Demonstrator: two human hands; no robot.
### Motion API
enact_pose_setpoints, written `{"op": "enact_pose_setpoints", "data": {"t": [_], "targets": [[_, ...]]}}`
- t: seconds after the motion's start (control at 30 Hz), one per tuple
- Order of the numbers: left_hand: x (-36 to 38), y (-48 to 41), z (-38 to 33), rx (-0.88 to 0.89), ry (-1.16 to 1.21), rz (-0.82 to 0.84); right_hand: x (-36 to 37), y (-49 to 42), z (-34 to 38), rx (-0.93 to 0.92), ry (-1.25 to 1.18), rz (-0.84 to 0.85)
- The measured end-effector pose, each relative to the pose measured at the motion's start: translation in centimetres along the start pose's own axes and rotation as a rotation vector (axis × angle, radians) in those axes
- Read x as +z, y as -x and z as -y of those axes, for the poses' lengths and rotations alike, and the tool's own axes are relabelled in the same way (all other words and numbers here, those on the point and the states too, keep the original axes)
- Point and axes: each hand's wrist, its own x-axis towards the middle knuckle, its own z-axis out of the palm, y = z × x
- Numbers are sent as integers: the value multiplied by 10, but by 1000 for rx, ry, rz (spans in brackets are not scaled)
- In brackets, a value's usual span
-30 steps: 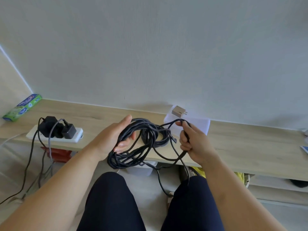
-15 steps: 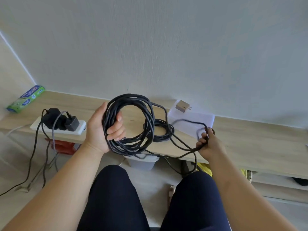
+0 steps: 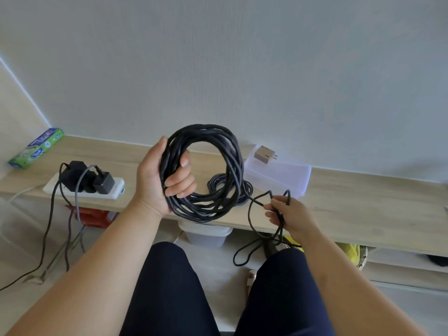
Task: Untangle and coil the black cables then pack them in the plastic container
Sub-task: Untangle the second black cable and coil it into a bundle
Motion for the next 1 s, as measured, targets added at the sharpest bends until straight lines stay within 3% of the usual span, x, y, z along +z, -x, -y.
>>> {"op": "enact_pose_setpoints", "data": {"t": [0.1,0.17,0.27,0.33,0.4,0.5,0.6,0.67,0.77,0.83,0.9,1.0], "targets": [[8,-6,-6,2,-81,-97,-7,1,5,-29,-6,-126],[6,-7,-12,-12,-149,-198,-15,3,13,-8,-114,-120],[-1,-5,-10,-111,-464,-307,-21,11,34,6,-257,62],[-4,-2,-3,-184,-678,-280,-17,18,54,-7,-257,221],[-3,1,4,-232,-739,-266,-9,22,70,-16,-237,359],[-2,4,8,-244,-729,-263,0,30,88,-93,-158,443],[-10,7,5,-187,-579,-327,2,37,101,-179,-101,406],[-18,10,0,-116,-387,-400,-7,29,105,-163,-231,270],[-20,16,-8,16,-149,-443,-33,5,91,5,-418,-21],[-13,15,-12,73,-106,-421,-48,-7,69,108,-311,-105],[-2,11,-15,101,-92,-370,-54,-15,41,163,-31,-114],[16,3,-19,115,-68,-287,-45,-14,22,13,544,-195]]}}
